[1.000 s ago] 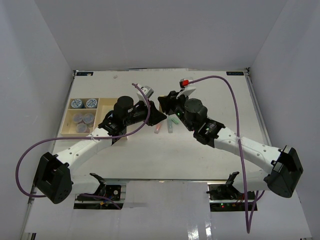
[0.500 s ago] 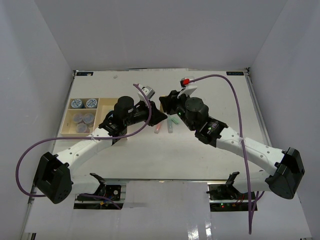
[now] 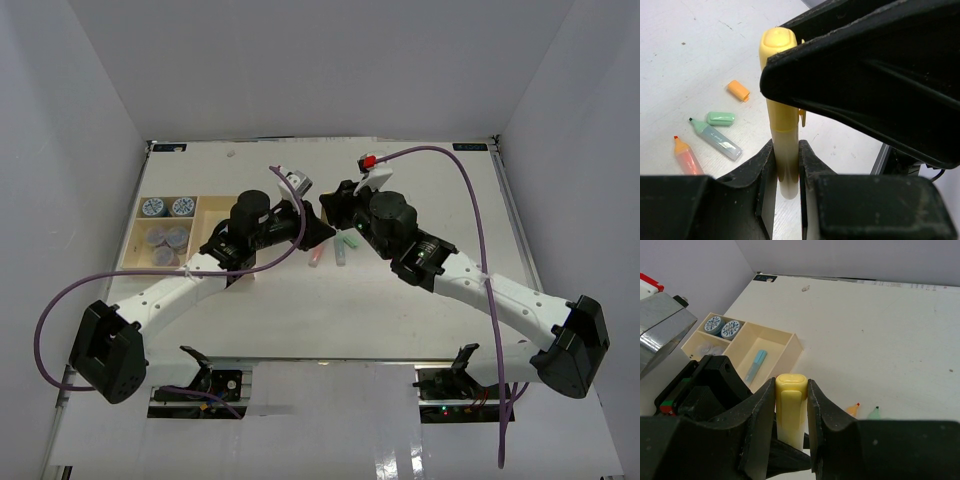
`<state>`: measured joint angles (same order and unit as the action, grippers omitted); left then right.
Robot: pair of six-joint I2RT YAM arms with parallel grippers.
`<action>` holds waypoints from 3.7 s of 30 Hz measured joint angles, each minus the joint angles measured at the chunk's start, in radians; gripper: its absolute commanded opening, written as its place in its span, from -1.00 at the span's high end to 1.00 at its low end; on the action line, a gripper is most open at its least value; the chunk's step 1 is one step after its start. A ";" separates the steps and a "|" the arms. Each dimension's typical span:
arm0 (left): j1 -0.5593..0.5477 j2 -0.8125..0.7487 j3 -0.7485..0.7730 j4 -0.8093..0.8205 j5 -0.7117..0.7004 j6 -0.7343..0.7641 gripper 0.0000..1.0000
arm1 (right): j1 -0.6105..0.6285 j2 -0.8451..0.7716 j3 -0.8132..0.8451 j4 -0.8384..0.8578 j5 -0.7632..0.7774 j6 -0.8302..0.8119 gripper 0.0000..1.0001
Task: Sort the stationery into containers
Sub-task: Close the pen cap on the pen, then place the pen in the storage box.
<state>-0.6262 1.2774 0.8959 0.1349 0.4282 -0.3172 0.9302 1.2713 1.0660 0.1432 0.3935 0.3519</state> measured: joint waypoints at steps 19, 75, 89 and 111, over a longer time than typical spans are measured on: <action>-0.005 0.011 0.042 -0.084 -0.029 0.069 0.69 | -0.020 0.005 -0.035 0.027 -0.047 0.016 0.85; 0.022 -0.141 -0.129 0.083 -0.028 0.003 0.61 | -0.052 0.190 0.304 -0.316 -0.148 -0.076 -0.53; 0.021 -0.121 -0.136 -0.003 -0.051 -0.030 0.61 | -0.135 0.105 0.343 -0.293 -0.098 -0.122 -0.97; 0.497 0.169 0.179 -0.648 -0.342 0.091 0.31 | -0.268 -0.277 -0.237 -0.304 -0.054 -0.174 -0.81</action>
<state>-0.1291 1.4460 1.0748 -0.5129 0.0860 -0.2260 0.6621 0.9939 0.8295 -0.1604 0.3397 0.1780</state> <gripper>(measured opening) 0.315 0.902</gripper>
